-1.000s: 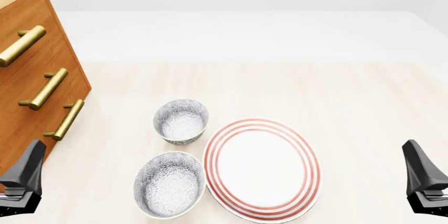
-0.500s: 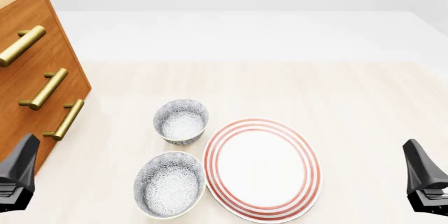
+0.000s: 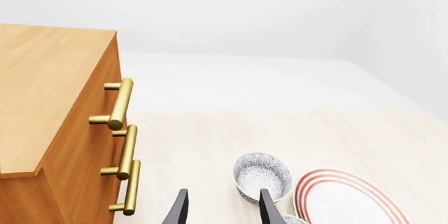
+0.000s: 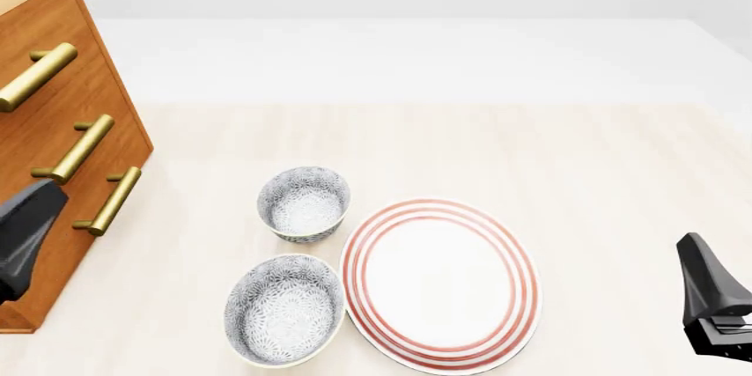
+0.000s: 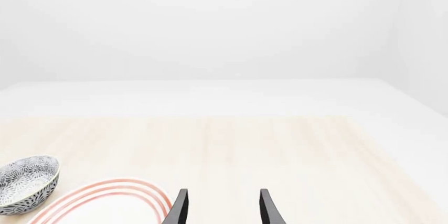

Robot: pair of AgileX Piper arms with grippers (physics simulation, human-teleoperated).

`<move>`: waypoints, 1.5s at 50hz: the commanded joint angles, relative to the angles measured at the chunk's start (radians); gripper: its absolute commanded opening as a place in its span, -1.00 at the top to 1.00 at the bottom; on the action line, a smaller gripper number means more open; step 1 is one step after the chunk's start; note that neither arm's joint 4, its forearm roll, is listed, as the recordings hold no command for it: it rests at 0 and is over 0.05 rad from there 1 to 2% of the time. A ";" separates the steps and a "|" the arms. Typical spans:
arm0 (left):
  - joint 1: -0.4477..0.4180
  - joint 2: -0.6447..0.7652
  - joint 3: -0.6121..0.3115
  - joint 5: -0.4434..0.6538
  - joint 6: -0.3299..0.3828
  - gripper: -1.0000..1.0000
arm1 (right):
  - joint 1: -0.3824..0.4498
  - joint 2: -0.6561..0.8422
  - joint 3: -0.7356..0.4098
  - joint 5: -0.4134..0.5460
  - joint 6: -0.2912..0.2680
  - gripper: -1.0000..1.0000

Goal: Stack the bowl in the middle on the bowl at the back.

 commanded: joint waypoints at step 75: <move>-0.266 0.548 0.113 -0.056 -0.399 -1.00 | 0.001 0.018 0.001 -0.015 0.007 -1.00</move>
